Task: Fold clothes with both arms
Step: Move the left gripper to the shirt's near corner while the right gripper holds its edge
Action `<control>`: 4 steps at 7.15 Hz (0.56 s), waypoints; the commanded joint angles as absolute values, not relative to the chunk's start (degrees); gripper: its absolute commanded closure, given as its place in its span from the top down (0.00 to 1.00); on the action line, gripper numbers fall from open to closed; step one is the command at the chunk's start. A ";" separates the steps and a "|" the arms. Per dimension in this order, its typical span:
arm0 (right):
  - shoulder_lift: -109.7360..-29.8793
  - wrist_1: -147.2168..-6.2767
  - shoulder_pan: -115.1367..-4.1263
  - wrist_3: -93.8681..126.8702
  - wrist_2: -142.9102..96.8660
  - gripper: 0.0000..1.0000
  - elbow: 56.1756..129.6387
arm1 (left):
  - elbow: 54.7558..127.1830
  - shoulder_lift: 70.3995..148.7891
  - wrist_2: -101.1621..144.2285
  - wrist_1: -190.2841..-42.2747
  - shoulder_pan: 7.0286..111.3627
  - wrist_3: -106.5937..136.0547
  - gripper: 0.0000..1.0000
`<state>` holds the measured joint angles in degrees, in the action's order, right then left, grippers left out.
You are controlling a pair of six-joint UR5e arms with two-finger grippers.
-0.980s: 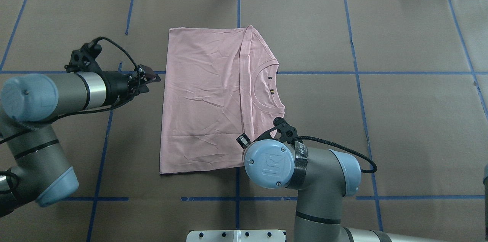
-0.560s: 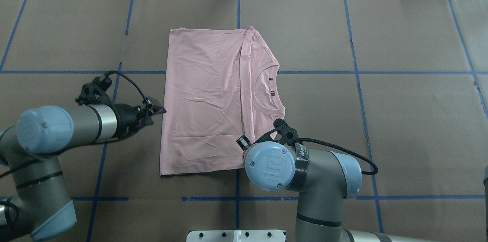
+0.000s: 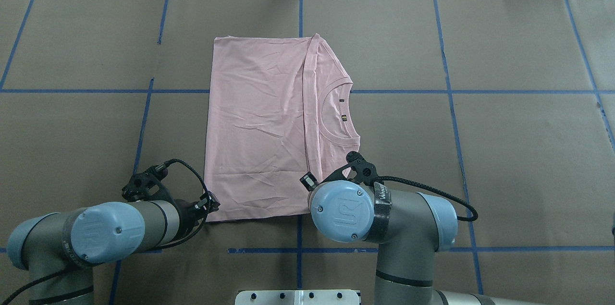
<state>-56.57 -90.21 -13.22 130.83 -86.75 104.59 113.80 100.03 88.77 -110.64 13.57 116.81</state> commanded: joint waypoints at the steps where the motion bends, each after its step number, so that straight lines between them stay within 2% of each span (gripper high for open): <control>1: -56.78 -90.18 -13.27 130.78 -86.75 0.00 104.59 | 113.47 101.33 88.77 -108.72 13.10 116.72 0.59; 4: -56.69 -90.18 -13.18 130.78 -86.75 0.00 104.59 | 113.47 103.70 88.77 -104.27 12.92 116.02 0.57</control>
